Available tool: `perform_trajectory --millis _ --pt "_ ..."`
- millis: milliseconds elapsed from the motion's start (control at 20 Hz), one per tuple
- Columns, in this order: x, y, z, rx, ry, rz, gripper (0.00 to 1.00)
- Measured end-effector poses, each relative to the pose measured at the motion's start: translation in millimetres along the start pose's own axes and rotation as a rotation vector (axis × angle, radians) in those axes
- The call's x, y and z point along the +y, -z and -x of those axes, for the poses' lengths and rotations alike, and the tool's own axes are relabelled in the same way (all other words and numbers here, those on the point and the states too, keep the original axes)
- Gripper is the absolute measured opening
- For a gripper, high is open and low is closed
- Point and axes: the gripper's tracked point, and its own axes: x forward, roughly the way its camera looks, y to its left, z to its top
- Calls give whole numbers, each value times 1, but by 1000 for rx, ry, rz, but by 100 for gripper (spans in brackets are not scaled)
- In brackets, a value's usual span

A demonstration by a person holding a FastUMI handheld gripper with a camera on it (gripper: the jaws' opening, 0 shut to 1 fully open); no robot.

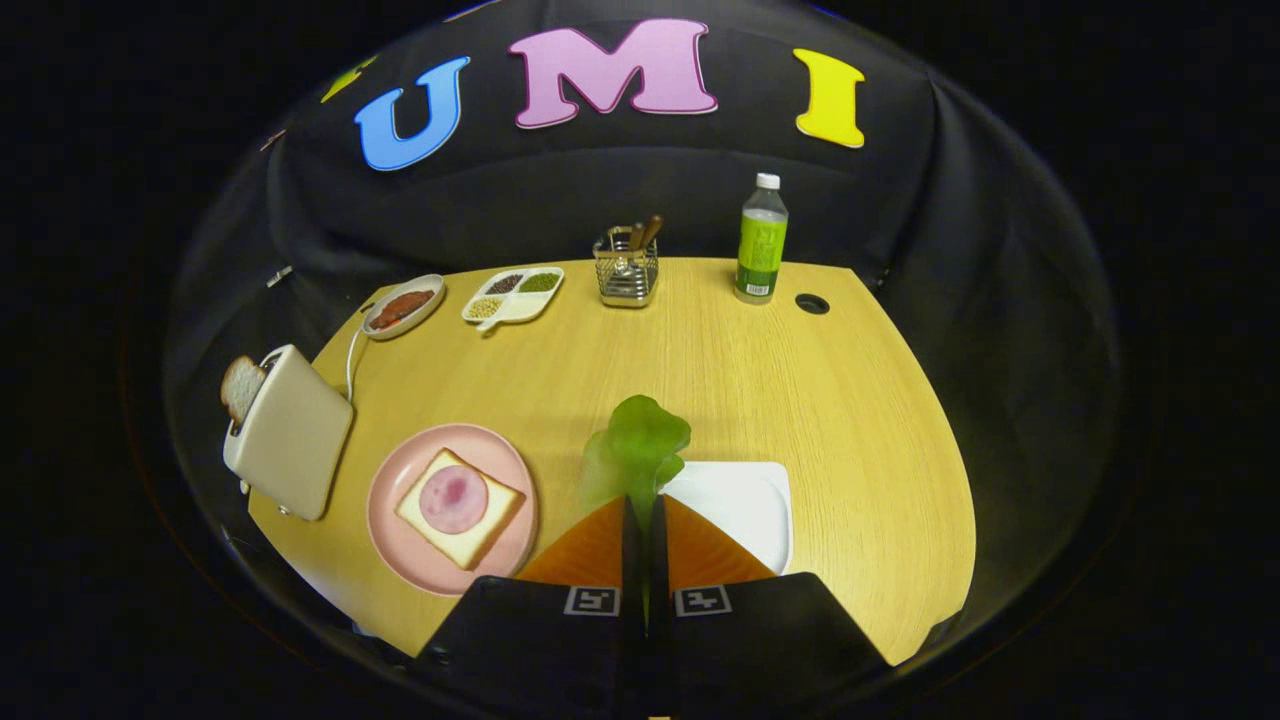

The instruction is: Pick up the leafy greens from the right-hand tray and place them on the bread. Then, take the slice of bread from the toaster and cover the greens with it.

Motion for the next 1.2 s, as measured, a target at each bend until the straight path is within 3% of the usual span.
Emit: perform_trajectory --millis 300,700,1100,1200 --pt "70 -18 21 -44 -63 10 5" --pt "151 6 11 5 -155 89 5" --pt "170 31 -24 70 -129 128 8" --pt "170 34 -33 81 -114 134 12"
